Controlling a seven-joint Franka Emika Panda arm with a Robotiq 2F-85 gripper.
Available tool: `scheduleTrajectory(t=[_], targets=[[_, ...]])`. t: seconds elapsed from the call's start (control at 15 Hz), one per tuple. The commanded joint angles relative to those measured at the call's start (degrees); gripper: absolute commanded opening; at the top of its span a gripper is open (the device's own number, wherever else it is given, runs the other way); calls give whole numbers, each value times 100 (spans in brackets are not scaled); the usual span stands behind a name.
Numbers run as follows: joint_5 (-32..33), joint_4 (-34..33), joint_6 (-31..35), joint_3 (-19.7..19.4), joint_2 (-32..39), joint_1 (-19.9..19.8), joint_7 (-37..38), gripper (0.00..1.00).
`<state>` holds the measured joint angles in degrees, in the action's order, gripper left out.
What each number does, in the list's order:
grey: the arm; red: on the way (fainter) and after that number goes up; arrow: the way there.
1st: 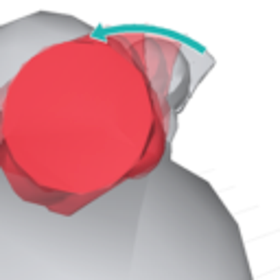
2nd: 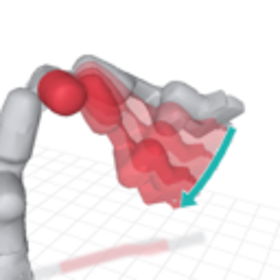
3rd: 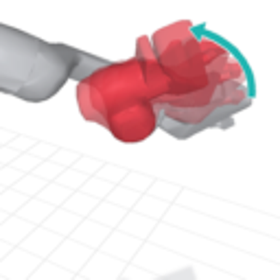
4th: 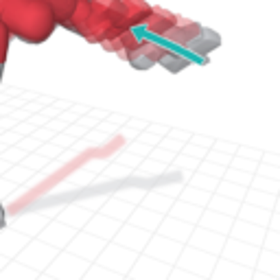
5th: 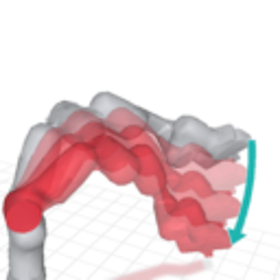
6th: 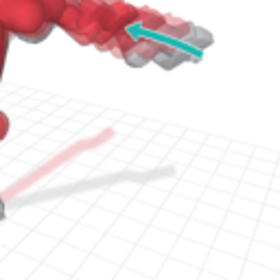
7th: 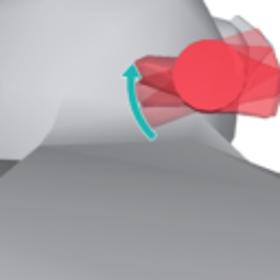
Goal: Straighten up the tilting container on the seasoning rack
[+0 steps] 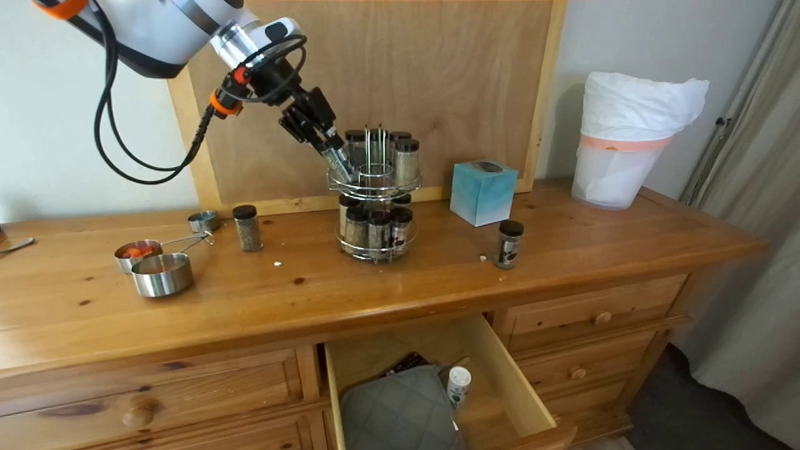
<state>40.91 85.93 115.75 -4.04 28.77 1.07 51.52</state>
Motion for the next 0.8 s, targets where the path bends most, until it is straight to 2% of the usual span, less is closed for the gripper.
scheduleTrajectory(t=[0.0, 0.73], targets=[[-282, -9, 153, -86, -97, 45, -201, 27], [-602, -99, 31, -170, -183, 48, -208, 25]])
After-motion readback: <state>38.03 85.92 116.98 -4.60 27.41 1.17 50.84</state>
